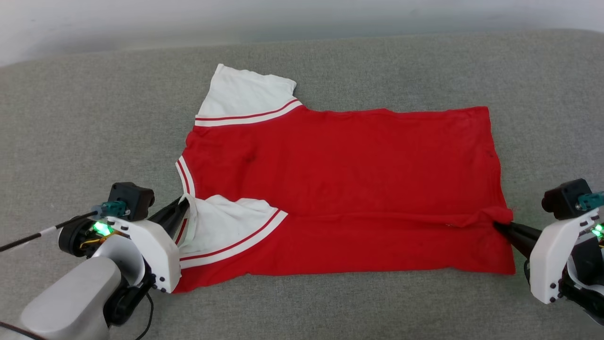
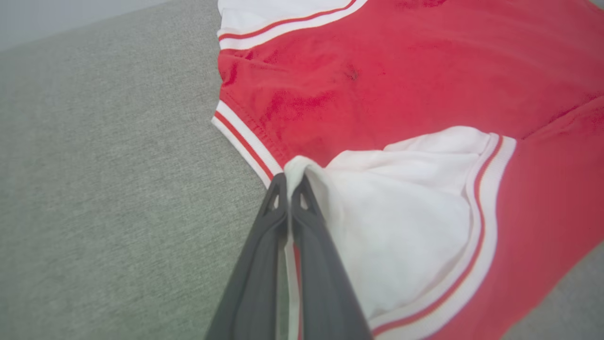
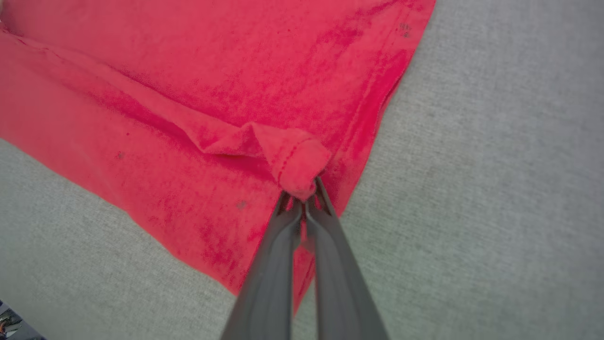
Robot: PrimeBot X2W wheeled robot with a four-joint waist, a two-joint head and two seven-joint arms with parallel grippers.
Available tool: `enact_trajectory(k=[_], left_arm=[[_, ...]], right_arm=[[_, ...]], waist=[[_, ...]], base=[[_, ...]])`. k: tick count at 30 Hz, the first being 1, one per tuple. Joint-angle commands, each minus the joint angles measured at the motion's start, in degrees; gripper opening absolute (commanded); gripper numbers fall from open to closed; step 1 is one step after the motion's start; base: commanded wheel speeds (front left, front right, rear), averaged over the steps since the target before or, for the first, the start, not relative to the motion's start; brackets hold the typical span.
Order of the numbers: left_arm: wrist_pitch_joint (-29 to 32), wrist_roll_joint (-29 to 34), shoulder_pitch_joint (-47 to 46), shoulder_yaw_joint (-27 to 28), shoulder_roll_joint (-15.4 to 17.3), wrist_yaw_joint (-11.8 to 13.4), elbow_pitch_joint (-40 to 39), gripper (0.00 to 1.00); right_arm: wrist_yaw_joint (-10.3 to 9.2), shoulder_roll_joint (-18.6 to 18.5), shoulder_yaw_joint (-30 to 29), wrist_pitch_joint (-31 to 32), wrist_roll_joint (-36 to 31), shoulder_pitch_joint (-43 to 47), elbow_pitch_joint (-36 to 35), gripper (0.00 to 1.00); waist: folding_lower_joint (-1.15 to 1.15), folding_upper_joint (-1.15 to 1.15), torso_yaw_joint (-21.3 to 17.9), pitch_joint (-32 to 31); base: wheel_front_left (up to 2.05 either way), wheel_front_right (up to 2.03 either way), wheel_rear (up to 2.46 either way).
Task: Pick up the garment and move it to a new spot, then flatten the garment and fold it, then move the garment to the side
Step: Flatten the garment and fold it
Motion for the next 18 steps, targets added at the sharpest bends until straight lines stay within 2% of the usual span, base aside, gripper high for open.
enact_trajectory(k=[1,11,12,13,14,18], left_arm=[[0.2,-0.2,-1.3,-0.2,-0.8,-0.9,1.8,0.00],[-1.1,0.1,-4.9,-2.0,-6.4,-6.2,14.1,0.00],[-0.5,-0.9,-5.4,-1.9,-7.7,-7.1,17.2,0.14],[-0.5,-0.8,-5.8,-2.1,-7.7,-7.1,17.9,0.54],[-0.9,-0.3,-6.1,-2.2,-7.6,-7.3,18.6,1.00],[-0.8,0.1,-7.4,-2.5,-7.1,-7.9,19.6,1.00]], right_arm=[[-0.03,0.9,0.3,0.7,-0.6,-1.4,1.0,0.00],[-0.03,4.3,3.6,4.4,-1.2,-5.6,6.8,0.00],[-0.03,4.7,3.3,3.2,-1.0,-6.2,7.7,0.37],[-0.03,4.7,3.5,2.9,-0.9,-6.1,7.8,0.79],[-0.03,4.5,3.3,2.2,-1.2,-6.1,7.8,1.00],[-0.03,3.7,2.6,-0.1,-1.2,-4.5,6.8,1.00]], waist=[[-0.01,0.00,-0.5,1.8],[-0.01,0.00,-0.2,3.2],[-0.01,0.00,0.0,2.1],[-0.01,0.00,0.1,1.5],[-0.01,0.00,0.2,0.9],[-0.01,0.00,0.8,-2.0]], base=[[0.00,0.00,0.00],[0.00,0.00,0.00],[0.00,0.00,0.00],[0.00,0.00,0.00],[0.00,0.00,0.00],[0.00,0.00,0.00]])
